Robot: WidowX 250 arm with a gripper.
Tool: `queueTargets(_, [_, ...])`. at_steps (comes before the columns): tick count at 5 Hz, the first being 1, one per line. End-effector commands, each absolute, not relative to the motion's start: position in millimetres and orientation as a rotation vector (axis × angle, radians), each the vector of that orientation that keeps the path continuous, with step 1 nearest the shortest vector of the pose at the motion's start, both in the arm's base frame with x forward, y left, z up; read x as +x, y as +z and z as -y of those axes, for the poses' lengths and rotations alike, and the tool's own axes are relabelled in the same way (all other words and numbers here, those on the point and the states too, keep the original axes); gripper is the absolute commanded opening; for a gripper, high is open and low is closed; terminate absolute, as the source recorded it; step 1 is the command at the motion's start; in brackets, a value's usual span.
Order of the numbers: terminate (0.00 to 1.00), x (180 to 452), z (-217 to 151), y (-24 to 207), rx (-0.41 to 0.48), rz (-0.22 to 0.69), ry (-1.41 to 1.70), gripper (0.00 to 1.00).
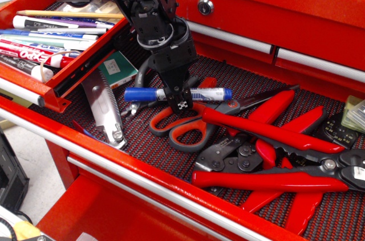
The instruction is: Pick up blue pen and put into drawer
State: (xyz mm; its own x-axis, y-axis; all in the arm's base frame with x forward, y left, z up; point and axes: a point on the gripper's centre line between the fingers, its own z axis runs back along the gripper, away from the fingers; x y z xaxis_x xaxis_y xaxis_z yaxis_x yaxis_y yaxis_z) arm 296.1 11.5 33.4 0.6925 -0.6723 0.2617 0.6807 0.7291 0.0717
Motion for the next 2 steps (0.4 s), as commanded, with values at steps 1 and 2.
queueTargets(1, [0.0,293.6,-3.4,61.2,0.006,0.231,-0.745,0.0])
queueTargets(2, [0.0,288.4,-1.7,81.6,0.046,0.211,-0.732,0.0])
